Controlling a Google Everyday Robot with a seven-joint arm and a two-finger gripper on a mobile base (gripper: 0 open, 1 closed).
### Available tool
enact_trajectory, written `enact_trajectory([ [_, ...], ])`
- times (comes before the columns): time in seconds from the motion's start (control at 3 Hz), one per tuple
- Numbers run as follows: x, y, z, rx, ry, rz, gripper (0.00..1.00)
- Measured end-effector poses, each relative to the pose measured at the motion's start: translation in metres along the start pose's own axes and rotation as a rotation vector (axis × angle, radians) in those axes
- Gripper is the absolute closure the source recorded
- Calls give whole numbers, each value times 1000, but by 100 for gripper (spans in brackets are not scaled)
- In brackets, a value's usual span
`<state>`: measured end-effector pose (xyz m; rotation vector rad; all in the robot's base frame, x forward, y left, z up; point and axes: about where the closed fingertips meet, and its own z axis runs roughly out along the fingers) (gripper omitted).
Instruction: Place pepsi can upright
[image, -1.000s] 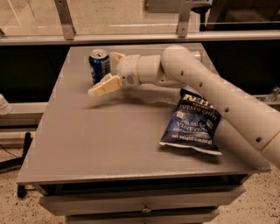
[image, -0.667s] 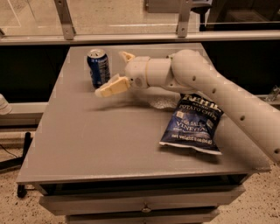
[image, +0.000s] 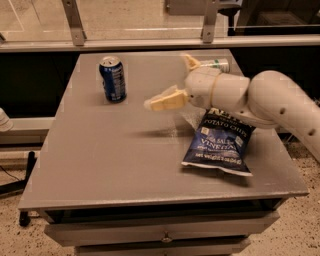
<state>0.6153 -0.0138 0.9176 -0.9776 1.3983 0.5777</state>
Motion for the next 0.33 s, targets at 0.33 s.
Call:
enact_trajectory([
  [0.33, 8, -17, -32, 58, 14, 6, 0],
])
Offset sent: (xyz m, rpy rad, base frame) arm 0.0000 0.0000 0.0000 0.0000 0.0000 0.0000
